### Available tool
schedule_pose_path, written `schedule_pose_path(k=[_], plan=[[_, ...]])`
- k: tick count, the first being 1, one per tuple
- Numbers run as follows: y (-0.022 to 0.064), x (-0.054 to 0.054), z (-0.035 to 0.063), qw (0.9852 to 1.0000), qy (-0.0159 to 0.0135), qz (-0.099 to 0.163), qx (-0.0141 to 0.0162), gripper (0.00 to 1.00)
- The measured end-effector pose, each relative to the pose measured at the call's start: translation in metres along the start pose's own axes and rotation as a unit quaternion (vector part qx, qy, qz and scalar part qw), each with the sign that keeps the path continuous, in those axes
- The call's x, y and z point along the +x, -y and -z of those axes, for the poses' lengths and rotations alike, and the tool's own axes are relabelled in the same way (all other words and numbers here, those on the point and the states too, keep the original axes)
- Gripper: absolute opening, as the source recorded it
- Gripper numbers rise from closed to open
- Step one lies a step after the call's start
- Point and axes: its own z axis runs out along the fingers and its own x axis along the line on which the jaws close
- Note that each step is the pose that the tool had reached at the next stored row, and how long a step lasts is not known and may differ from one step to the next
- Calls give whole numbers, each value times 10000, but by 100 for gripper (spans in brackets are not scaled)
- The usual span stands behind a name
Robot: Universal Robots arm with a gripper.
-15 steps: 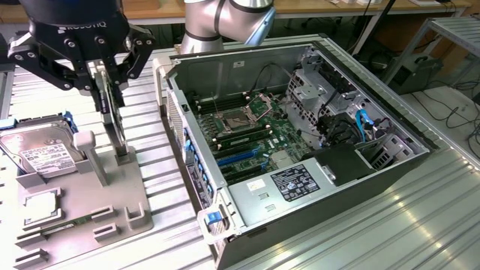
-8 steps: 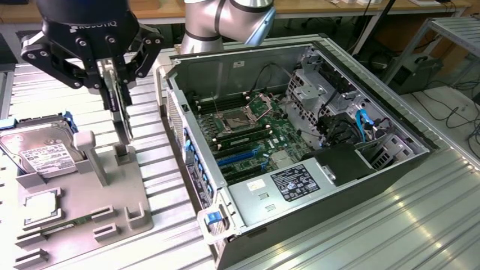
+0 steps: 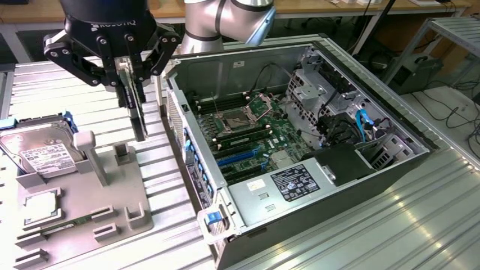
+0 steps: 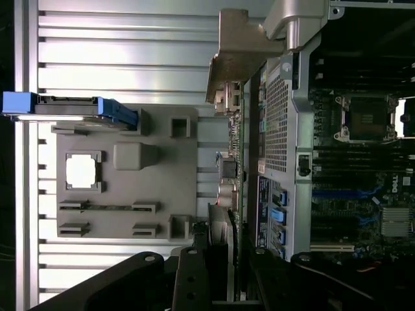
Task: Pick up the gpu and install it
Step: 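Pick up the gpu and move the gpu toward the slot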
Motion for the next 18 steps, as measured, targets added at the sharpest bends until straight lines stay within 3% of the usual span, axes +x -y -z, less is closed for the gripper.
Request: schedule_pose_path(k=[1,18], plan=[[2,-76,-2,10000,0,0,0,28],[1,-300,-8,10000,0,0,0,28]])
